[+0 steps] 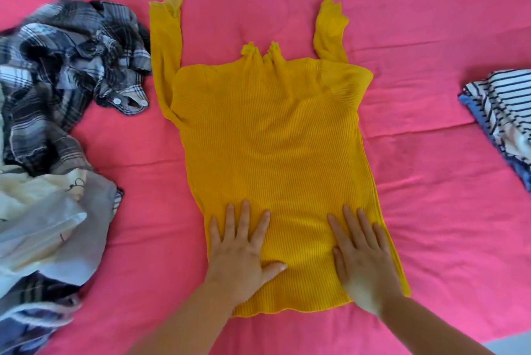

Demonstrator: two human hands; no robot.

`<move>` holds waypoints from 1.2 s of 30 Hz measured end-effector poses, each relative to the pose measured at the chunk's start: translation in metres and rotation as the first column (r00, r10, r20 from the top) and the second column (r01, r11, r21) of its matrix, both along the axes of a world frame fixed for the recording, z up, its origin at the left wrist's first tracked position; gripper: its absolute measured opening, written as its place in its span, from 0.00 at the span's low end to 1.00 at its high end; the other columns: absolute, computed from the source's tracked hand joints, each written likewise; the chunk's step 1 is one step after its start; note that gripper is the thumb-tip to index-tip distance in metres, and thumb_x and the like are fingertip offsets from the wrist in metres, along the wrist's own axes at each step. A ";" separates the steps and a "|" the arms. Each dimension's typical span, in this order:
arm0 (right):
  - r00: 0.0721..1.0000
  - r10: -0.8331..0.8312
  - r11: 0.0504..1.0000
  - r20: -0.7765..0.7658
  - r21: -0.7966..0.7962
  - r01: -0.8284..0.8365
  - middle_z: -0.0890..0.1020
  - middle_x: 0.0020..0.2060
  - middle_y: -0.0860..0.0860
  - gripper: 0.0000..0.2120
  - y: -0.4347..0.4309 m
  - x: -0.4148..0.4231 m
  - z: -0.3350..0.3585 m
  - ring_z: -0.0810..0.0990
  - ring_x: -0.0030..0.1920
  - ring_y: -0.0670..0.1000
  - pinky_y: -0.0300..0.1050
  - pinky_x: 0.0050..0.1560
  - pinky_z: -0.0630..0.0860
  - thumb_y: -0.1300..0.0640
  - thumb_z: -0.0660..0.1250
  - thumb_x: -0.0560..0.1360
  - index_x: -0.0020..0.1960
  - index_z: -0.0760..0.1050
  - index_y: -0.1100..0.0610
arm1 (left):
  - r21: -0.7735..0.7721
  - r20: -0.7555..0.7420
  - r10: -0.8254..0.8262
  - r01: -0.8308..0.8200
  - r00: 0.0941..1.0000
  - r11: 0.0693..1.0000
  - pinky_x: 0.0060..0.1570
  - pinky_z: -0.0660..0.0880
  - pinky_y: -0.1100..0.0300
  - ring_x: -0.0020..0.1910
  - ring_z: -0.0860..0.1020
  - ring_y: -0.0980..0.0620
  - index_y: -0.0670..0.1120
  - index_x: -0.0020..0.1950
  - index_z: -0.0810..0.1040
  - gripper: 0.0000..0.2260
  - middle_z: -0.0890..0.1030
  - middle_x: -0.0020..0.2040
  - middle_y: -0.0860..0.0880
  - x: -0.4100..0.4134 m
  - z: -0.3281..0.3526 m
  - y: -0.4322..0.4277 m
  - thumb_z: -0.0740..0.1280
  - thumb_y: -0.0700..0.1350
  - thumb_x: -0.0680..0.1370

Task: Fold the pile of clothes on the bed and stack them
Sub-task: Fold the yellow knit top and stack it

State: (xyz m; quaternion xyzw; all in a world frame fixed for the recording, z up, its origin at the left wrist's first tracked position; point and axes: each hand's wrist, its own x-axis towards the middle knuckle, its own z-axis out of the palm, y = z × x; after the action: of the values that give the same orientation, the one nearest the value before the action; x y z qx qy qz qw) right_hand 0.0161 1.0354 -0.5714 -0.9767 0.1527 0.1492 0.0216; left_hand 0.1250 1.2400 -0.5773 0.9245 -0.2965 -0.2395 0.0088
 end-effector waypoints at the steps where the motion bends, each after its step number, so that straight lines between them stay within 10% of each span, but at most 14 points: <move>1: 1.000 0.007 1.000 0.029 -0.001 -0.007 0.64 0.72 0.56 0.26 -0.001 -0.001 -0.002 0.58 0.72 0.59 0.58 0.68 0.56 0.45 0.37 0.80 0.75 0.56 0.51 | -0.012 0.016 -0.009 0.009 1.000 1.000 0.62 0.56 0.35 0.68 0.66 0.34 0.50 0.72 0.63 0.40 0.68 0.71 0.39 -0.001 -0.002 0.001 0.42 0.74 0.71; 28: 0.931 0.111 0.986 0.347 -0.157 -0.059 0.69 0.69 0.58 0.28 -0.007 -0.011 -0.031 0.68 0.68 0.62 0.56 0.64 0.59 0.45 0.37 0.79 0.73 0.61 0.52 | -0.122 0.353 0.008 0.037 0.936 0.992 0.65 0.59 0.37 0.67 0.69 0.37 0.53 0.73 0.63 0.38 0.68 0.71 0.41 -0.016 -0.022 0.006 0.42 0.74 0.71; 33: 0.968 0.030 0.998 0.251 -0.061 -0.015 0.73 0.66 0.57 0.26 -0.002 -0.012 -0.019 0.72 0.66 0.62 0.60 0.60 0.72 0.47 0.49 0.75 0.70 0.67 0.52 | -0.158 0.350 0.033 0.024 0.936 0.987 0.71 0.40 0.41 0.76 0.45 0.44 0.60 0.75 0.39 0.45 0.44 0.78 0.48 -0.021 -0.012 0.008 0.29 0.77 0.61; 36: 0.975 0.072 0.997 0.210 -0.047 -0.063 0.66 0.71 0.55 0.32 -0.003 -0.013 -0.002 0.65 0.71 0.60 0.60 0.66 0.67 0.42 0.40 0.73 0.73 0.60 0.47 | -0.230 0.331 0.097 -0.019 0.939 0.973 0.72 0.42 0.43 0.76 0.46 0.45 0.59 0.76 0.49 0.45 0.50 0.78 0.49 -0.028 -0.004 0.013 0.29 0.77 0.62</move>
State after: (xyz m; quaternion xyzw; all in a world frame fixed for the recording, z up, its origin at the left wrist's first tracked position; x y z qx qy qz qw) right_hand 0.0031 1.0325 -0.5733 -0.9919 0.1191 0.0418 0.0130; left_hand 0.0970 1.2527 -0.5815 0.9533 -0.2912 -0.0410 0.0684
